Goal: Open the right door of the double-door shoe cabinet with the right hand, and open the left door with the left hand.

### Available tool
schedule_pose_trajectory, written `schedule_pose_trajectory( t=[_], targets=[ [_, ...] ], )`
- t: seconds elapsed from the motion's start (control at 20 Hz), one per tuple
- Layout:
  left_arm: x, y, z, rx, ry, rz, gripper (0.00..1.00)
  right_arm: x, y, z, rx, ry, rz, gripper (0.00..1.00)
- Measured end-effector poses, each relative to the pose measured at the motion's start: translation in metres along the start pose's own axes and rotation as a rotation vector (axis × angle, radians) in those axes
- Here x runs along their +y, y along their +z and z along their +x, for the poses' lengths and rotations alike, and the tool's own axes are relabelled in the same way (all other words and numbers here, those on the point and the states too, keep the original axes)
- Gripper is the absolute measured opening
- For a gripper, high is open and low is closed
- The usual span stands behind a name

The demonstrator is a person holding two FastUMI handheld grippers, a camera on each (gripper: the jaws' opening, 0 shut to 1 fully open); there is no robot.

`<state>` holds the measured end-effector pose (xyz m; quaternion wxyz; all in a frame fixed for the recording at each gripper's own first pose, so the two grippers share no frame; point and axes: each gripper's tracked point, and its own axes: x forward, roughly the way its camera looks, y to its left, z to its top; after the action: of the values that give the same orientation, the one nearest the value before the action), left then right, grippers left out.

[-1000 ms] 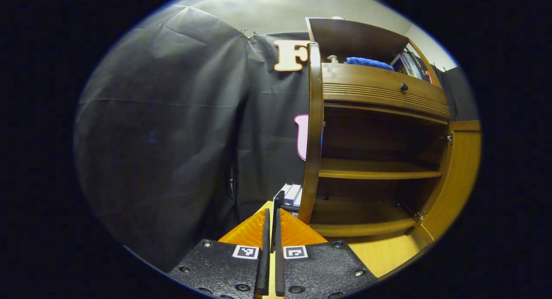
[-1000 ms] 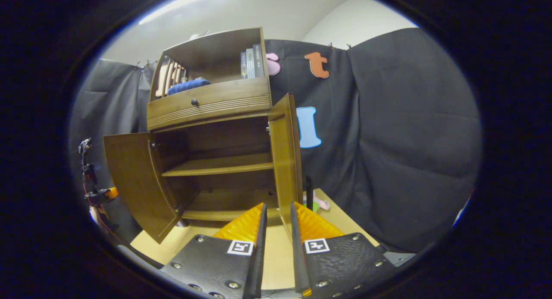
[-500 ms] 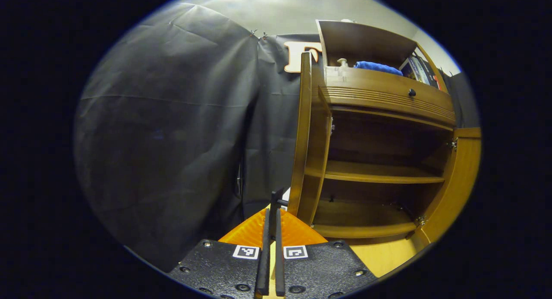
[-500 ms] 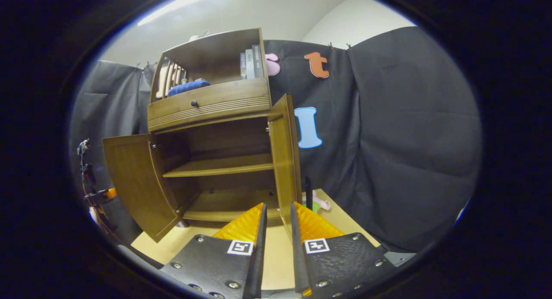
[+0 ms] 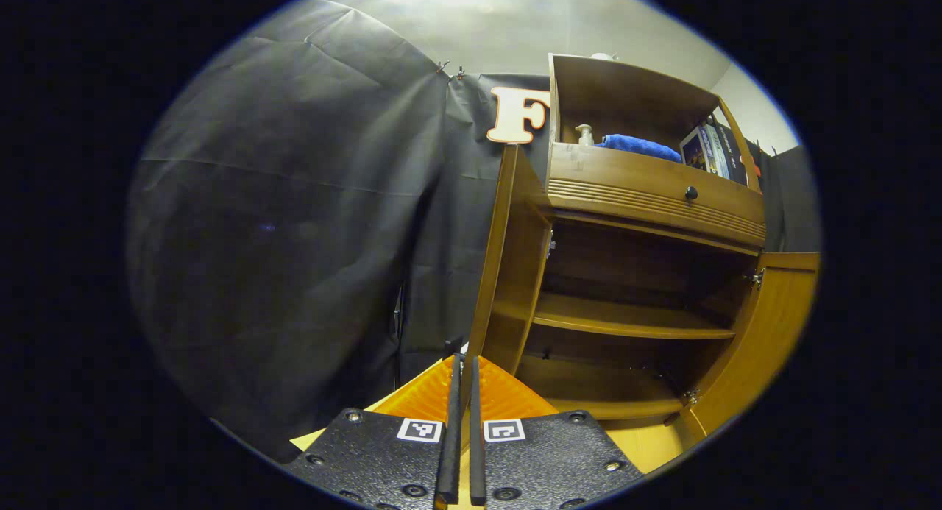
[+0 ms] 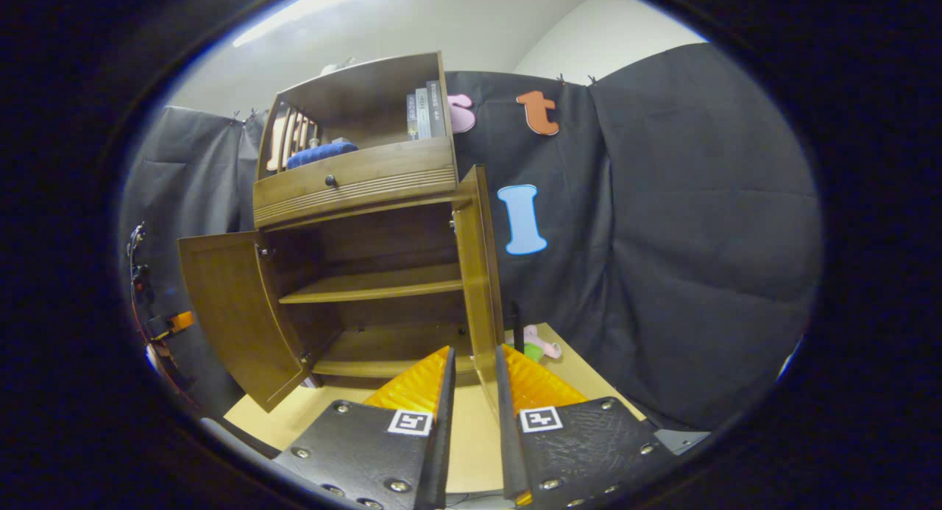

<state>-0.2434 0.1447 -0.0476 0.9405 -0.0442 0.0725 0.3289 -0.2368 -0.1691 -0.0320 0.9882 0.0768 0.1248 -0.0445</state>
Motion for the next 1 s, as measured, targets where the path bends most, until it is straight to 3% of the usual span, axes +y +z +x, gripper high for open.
schedule_pose_trajectory(
  t=[0.45, 0.55, 1.0],
  targets=[
    [-0.055, 0.042, -0.035, -0.075, -0.103, 0.008, 0.06, 0.011, 0.021, -0.006, -0.066, 0.069, 0.013, 0.34],
    [-0.08, 0.053, -0.039, -0.09, -0.145, 0.006, 0.06, 0.019, 0.031, -0.005, -0.093, 0.093, 0.022, 0.29],
    [-0.198, 0.076, -0.06, -0.105, -0.366, 0.047, 0.06, 0.072, 0.089, -0.006, -0.22, 0.226, 0.017, 0.29]
  ],
)
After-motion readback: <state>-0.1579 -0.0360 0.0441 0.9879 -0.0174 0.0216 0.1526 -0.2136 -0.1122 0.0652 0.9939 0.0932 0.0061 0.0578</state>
